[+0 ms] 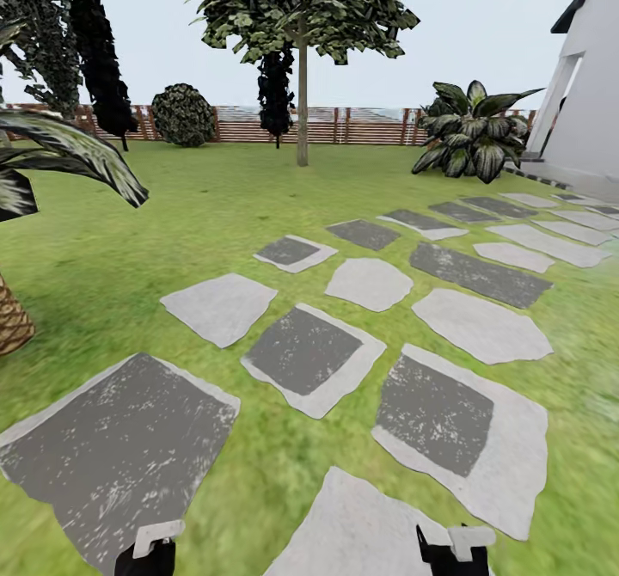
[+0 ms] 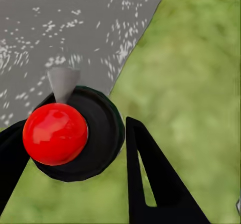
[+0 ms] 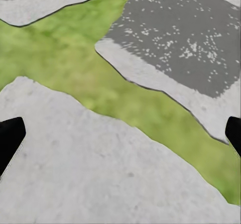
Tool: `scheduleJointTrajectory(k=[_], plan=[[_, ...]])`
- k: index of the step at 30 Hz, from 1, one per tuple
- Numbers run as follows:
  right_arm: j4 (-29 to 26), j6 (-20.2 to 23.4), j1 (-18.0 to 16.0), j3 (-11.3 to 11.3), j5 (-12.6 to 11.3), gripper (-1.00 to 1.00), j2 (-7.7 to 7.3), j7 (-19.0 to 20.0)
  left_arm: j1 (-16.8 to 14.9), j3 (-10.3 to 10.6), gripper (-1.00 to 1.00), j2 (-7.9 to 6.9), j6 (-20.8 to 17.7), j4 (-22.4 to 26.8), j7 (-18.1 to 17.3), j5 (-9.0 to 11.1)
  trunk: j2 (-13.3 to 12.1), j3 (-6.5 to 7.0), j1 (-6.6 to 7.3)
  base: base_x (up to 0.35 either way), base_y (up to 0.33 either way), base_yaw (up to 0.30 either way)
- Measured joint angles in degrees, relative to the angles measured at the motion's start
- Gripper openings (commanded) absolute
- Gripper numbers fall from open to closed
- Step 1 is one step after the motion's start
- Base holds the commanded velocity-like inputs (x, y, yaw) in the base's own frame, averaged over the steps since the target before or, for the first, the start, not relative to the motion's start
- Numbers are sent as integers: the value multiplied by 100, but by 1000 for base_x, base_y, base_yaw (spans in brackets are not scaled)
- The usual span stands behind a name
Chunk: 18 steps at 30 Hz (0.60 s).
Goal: In the garden, pick up the pesticide atomizer on the floor and spray pesticide onto both trees until each tree trunk is fully covered.
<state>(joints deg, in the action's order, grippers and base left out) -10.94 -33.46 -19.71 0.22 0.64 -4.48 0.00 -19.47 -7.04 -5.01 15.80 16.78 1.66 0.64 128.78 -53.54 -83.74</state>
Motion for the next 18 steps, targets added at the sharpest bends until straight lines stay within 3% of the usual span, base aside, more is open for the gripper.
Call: scheduleJointTrajectory(k=[18], plan=[[0, 5, -1, -4, 0, 100, -8, 8, 0, 0, -100, 0, 0, 5, 0, 0, 0, 0, 0, 340, 0, 0]])
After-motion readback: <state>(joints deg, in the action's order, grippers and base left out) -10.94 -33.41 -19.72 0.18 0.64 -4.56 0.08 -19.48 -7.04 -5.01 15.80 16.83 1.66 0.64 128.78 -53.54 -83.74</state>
